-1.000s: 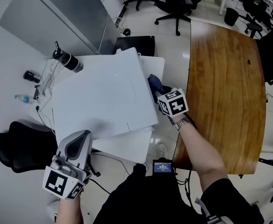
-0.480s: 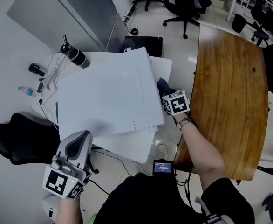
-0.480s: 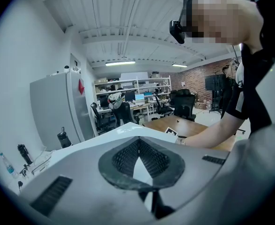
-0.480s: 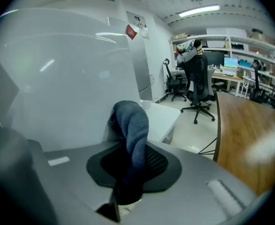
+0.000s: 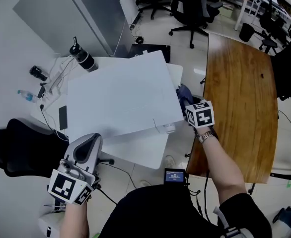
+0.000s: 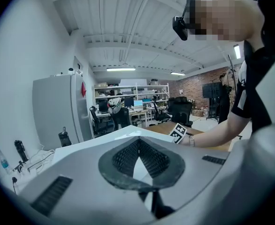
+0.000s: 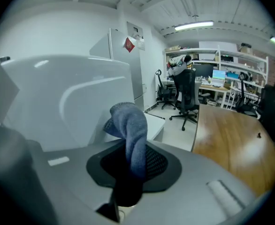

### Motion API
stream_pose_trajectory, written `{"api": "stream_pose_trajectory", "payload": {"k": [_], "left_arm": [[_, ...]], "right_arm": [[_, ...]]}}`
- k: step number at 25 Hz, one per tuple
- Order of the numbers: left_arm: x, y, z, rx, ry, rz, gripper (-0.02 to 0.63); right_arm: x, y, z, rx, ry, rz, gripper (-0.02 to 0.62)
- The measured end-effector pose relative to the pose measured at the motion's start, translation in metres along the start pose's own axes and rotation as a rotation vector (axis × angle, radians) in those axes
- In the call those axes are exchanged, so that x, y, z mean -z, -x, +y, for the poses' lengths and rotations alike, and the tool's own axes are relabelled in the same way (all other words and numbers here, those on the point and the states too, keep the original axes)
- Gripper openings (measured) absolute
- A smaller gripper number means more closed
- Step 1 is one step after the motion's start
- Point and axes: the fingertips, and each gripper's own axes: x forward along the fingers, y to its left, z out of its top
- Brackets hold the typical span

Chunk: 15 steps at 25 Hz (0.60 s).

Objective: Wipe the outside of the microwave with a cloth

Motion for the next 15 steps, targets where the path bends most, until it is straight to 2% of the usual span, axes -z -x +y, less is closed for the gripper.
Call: {"api": "stream_pose_trajectory", "payload": {"k": [9, 15], "left_arm": [[0.016, 0.051, 0.008, 0.048, 0.049, -0.075, 0.005], [0.035, 0.081, 0.010, 0.071, 0.078, -0.104, 0.005]], "right_arm": [[0.006, 0.100, 0.015, 0.138, -0.019, -0.067, 0.069], [0.013, 0.160, 0.060, 0.158, -0.010, -0.128, 0.069]]}}
